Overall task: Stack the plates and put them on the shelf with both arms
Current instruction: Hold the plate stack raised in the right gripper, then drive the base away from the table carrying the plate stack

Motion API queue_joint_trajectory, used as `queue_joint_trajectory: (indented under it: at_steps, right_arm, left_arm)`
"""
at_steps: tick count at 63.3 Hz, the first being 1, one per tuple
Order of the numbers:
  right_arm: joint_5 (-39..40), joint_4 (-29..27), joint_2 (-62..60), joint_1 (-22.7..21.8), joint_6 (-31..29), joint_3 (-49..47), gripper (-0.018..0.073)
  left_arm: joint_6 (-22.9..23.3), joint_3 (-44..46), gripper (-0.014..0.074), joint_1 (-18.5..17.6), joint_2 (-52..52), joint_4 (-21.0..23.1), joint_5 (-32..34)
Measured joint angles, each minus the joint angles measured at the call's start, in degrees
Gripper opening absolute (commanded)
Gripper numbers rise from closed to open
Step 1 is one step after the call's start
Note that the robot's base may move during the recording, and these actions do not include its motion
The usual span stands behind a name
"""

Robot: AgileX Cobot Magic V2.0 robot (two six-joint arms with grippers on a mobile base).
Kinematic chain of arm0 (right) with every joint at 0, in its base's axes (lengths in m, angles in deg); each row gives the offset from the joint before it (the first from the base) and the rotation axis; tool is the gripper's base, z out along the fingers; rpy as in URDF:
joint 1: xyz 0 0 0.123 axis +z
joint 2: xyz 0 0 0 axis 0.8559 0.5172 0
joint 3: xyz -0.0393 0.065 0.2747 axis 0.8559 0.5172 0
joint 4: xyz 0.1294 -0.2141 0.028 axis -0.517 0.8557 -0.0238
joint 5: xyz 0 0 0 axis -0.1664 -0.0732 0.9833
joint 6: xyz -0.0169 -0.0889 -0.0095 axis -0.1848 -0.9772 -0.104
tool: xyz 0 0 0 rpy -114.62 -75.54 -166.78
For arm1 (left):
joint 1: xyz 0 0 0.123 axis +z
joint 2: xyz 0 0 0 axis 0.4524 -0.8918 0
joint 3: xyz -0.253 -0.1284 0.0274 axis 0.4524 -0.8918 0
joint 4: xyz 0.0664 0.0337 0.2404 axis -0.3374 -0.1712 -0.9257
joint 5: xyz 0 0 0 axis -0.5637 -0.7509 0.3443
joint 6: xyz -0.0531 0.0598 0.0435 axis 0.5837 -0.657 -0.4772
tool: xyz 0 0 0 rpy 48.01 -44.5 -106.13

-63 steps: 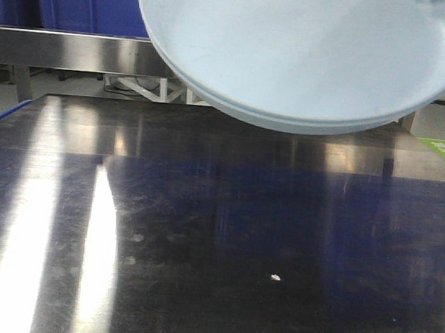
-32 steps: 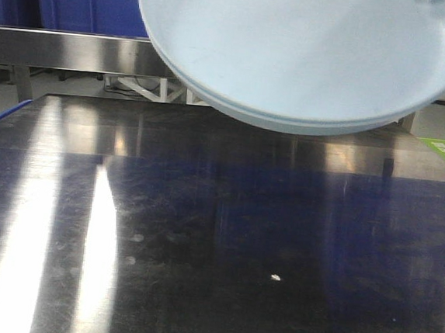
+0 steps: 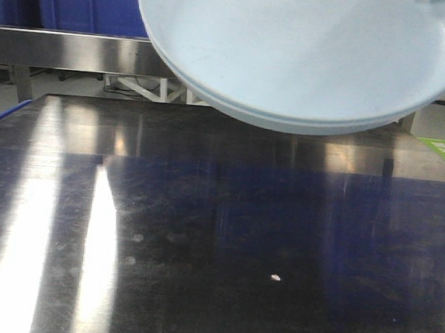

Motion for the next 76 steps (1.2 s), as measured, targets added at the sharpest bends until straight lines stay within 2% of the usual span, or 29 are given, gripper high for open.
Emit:
queue_joint_trajectory:
  at_steps: [76]
  right_arm:
    - [0.0,0.0,0.0,0.0,0.0,0.0,0.0048]
  left_arm:
    - [0.0,-0.1,0.0099,0.0,0.0,0.0,0.0]
